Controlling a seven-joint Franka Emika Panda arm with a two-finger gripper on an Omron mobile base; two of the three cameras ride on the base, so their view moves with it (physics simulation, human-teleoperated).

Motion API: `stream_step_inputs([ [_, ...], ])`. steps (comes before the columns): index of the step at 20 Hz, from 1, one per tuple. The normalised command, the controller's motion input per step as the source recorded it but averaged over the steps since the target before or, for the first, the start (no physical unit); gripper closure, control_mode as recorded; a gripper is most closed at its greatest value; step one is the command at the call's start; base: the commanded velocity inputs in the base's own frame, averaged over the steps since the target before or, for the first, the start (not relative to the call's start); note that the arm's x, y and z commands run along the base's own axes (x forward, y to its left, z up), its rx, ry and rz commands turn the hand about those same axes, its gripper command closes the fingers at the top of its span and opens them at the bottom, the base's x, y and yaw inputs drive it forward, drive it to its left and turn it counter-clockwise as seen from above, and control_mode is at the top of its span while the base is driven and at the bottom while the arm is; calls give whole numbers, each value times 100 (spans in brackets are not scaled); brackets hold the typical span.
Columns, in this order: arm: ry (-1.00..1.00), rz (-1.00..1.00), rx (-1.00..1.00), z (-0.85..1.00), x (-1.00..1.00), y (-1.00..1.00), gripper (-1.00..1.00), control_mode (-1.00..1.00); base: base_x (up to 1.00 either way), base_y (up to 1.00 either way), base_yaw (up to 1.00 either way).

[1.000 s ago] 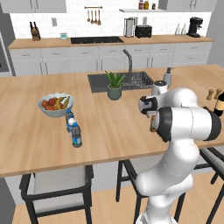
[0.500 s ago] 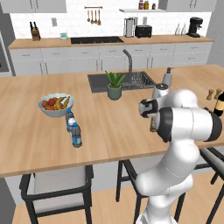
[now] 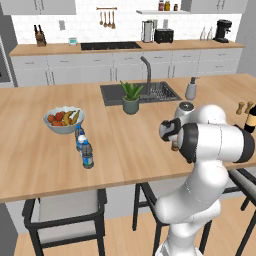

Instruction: Move the plastic bottles in the middle to the plastics group, and the glass bottles in the middle to the glass group.

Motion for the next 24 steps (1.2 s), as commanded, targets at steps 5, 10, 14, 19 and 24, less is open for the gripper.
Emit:
stream_step_inputs([
  [5,0,0,0,0,0,-1,-100,-100,0,0,0],
  [10,0,0,0,0,7,-1,-100,-100,0,0,0],
  [14,0,0,0,0,11,0,-100,-100,0,0,0],
  [19,-2,0,0,0,6,0,-100,-100,0,0,0],
  [24,-4,0,0,0,0,0,-100,-100,0,0,0],
])
